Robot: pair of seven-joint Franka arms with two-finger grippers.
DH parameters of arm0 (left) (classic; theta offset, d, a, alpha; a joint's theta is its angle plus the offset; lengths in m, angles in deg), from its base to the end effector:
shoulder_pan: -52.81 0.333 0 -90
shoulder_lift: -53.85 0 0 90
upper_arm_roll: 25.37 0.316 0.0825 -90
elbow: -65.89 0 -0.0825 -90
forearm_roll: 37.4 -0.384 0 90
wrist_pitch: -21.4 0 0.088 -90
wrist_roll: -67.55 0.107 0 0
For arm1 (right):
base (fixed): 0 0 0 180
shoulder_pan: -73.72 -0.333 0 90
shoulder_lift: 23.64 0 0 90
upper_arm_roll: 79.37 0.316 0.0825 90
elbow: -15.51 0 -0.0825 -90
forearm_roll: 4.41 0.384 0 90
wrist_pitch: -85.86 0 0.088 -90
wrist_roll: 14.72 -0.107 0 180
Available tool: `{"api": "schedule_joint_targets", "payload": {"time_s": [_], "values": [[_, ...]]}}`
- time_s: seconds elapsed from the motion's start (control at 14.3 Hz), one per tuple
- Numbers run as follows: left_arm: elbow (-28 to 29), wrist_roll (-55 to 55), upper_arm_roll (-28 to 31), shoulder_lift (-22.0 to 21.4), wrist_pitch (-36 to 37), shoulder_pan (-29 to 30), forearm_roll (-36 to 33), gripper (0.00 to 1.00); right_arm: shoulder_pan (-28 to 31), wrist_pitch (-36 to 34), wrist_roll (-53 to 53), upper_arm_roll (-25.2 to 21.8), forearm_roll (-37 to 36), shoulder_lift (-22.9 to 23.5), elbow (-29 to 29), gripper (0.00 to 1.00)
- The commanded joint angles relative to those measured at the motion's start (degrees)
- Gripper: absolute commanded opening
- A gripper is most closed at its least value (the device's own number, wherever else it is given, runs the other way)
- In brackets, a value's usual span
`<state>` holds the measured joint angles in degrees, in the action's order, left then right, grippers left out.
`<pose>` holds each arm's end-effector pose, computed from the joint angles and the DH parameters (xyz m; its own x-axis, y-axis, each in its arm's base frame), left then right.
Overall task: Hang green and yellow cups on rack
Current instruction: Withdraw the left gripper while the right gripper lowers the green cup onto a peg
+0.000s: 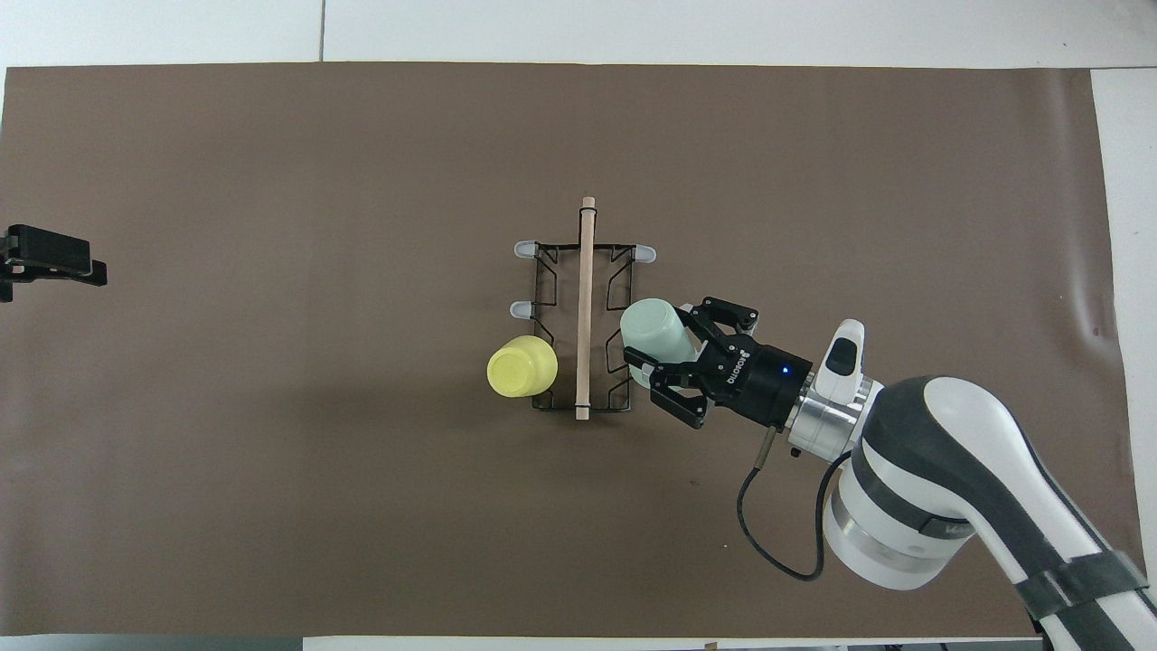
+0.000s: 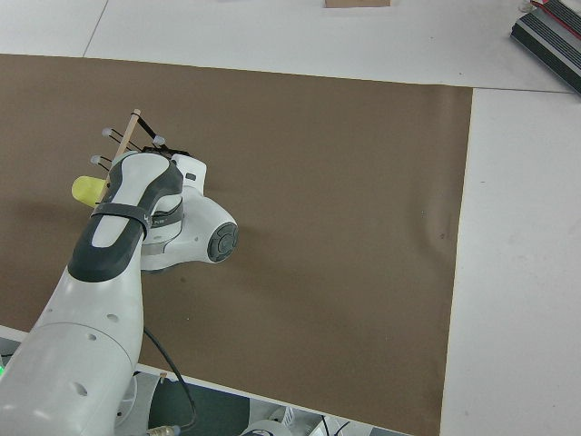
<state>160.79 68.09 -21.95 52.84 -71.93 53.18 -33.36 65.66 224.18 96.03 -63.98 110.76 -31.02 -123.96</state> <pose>0.5519 0.0297 0.5991 0.9981 0.0608 -0.0093 0.0613 -0.9956 0.0714 0.4438 0.1980 0.3673 0.4842 0.0688 0.8722 0.7518 -0.5427 -0.3746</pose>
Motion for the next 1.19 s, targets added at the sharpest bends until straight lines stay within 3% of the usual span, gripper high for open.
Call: {"api": "schedule_joint_targets", "payload": {"time_s": [0.0,0.21,0.56,1.12], "values": [[-2.80,1.22,-0.52,1.28,3.94,-0.10,1.15,1.00,-1.16,0.55,1.31,0.34,3.74,-0.18,-0.01,0.00],[1.25,0.95,-0.96,-0.83,3.42,-1.86,0.98,1.00,-2.83,3.00,1.48,0.34,5.23,0.09,0.16,0.00],[1.43,1.40,-0.96,-1.01,3.95,-2.04,-1.30,1.00,-3.19,3.10,8.59,0.34,9.10,1.49,-0.10,0.00],[1.16,1.57,-1.13,-0.84,0.97,-2.04,-3.94,1.00,-2.48,0.29,12.47,0.34,9.55,3.43,-2.12,0.00]]}}
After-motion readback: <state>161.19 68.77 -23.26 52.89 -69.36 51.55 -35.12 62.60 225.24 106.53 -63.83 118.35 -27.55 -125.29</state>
